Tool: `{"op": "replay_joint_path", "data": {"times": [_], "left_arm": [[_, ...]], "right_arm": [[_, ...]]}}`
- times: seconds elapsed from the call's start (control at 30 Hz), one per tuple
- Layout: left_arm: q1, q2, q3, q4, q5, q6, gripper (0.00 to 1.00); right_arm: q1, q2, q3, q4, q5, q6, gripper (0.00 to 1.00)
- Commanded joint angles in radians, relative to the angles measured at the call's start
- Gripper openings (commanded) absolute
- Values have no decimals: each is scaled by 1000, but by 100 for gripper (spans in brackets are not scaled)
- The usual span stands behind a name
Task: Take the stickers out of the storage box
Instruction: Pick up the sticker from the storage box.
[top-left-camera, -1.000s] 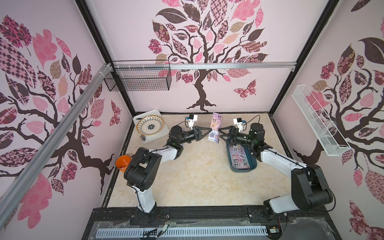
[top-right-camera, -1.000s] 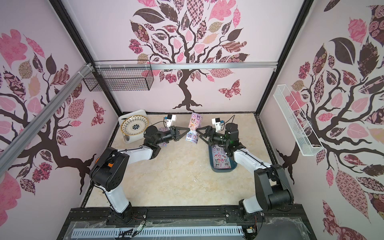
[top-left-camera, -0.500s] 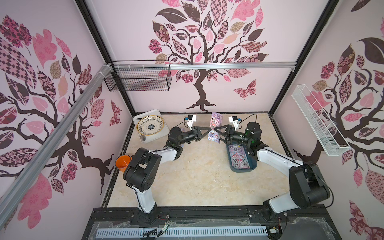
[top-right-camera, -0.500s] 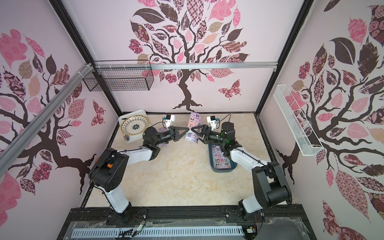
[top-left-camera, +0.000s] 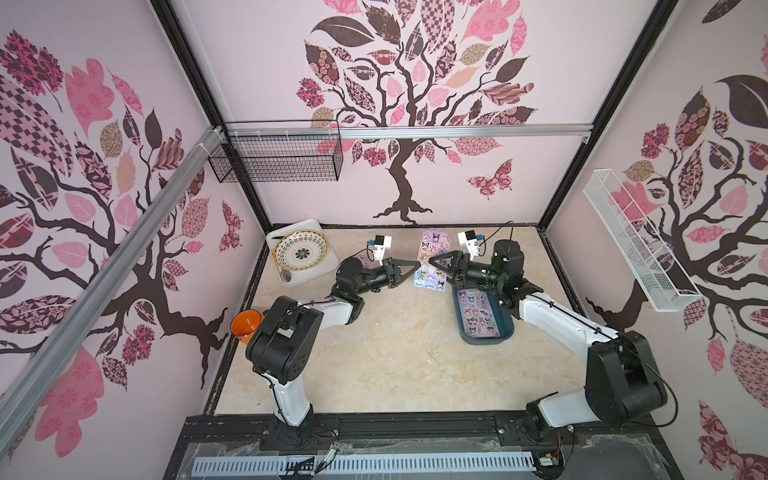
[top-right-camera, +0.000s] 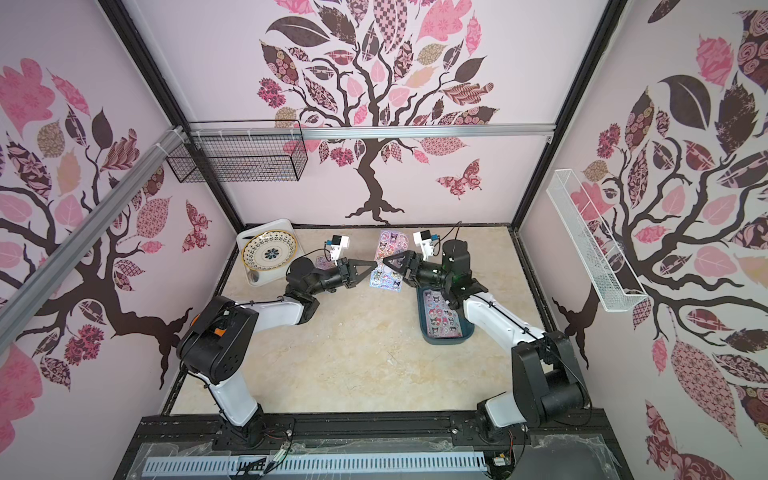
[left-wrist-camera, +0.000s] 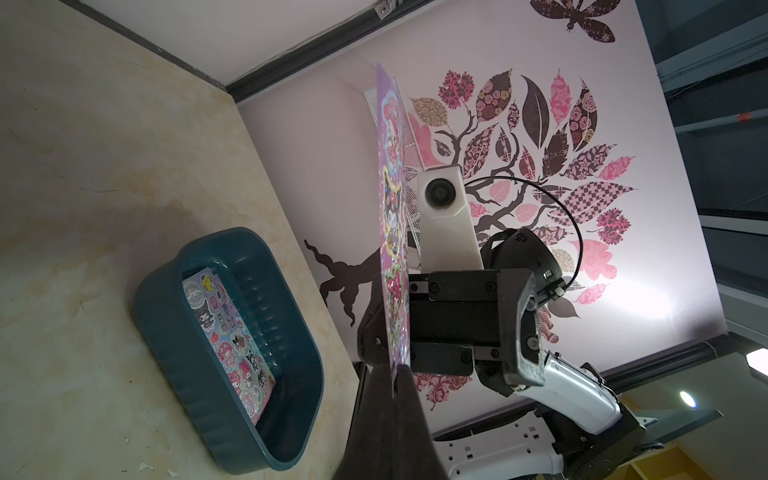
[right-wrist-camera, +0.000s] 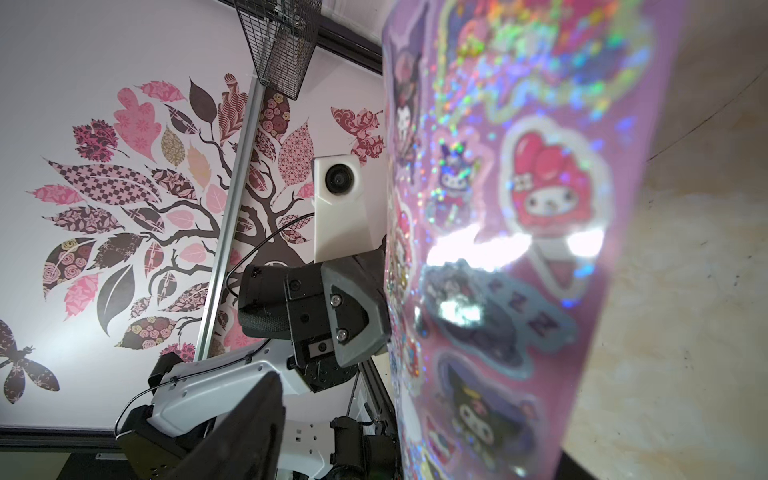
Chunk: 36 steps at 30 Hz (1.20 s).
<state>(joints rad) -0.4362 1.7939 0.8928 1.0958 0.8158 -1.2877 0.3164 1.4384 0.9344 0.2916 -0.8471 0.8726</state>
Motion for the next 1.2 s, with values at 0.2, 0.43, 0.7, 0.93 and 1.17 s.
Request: {"op": "replay_joint_path", "data": {"times": [0.2,0.43,0.7,0.93,1.17], "left_arm": [[11,-69,-30,-91,-15,101,0],[10,-85,-45,-132,-15,134,0],[10,-89,-57,-176,-22,170,0],[10,-99,-66,-229,-37,211,0],[10,-106,-78,-287,-41,257,0]], "right_arm": [[-3,-34,55,-192,88,-119,44],[-2,-3,58,-172,90,-106,31],[-1,-1,65,-201,115,-120,10],[6,28,98,-345,177,-199,4],[33,84,160,-464,220,-262,1]]}}
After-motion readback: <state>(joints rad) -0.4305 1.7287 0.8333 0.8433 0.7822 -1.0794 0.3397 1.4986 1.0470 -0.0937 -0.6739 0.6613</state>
